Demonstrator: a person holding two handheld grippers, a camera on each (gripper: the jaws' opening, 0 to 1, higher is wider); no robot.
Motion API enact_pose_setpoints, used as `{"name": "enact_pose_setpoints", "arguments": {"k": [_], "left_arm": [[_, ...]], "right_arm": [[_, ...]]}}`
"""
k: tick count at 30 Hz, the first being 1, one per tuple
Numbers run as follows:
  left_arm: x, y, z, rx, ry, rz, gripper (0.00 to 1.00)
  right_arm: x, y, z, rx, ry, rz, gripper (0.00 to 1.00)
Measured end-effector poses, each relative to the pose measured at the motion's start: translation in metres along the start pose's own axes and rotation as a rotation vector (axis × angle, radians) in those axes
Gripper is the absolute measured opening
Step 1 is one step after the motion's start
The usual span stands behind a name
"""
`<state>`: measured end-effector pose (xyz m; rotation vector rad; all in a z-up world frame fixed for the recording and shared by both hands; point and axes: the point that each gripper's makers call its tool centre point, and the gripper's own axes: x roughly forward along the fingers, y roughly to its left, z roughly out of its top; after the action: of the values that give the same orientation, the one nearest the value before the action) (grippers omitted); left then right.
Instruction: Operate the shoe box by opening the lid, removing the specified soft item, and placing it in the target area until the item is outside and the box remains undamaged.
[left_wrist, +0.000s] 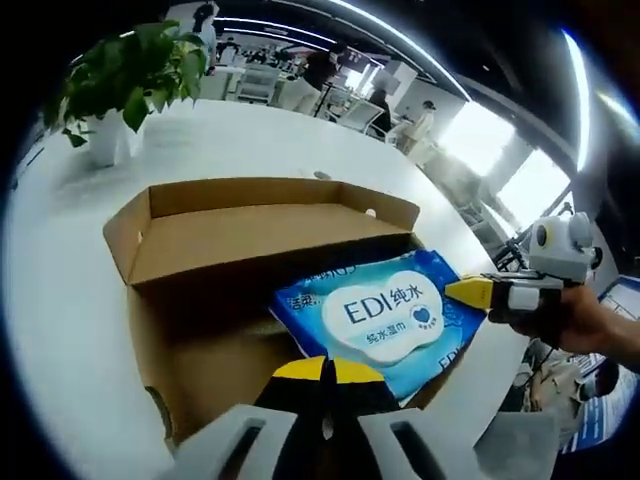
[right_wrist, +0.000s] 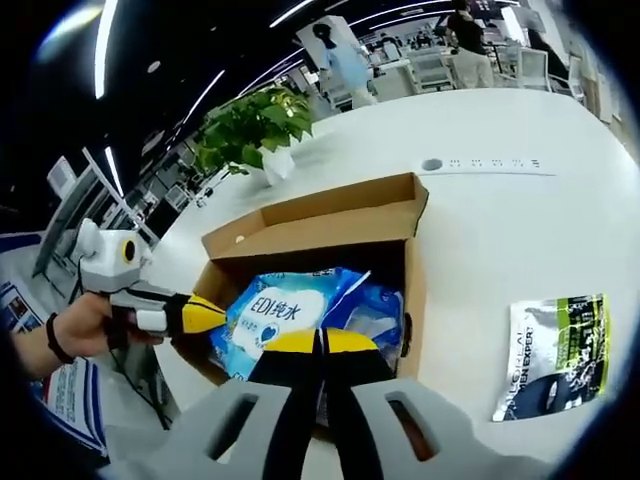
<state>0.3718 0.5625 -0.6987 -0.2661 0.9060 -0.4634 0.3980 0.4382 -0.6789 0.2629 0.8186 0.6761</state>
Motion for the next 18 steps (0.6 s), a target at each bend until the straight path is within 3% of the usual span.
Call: {"name": "enact_pose_setpoints", "arguments": {"k": [18], "left_arm": [[-0.004, -0.025, 0.027, 0.072, -0.04, -0.018, 0.0]], "right_arm": [[-0.023, -0.009, 0.025, 0.013, -0.074, -0.003, 0.0]]}}
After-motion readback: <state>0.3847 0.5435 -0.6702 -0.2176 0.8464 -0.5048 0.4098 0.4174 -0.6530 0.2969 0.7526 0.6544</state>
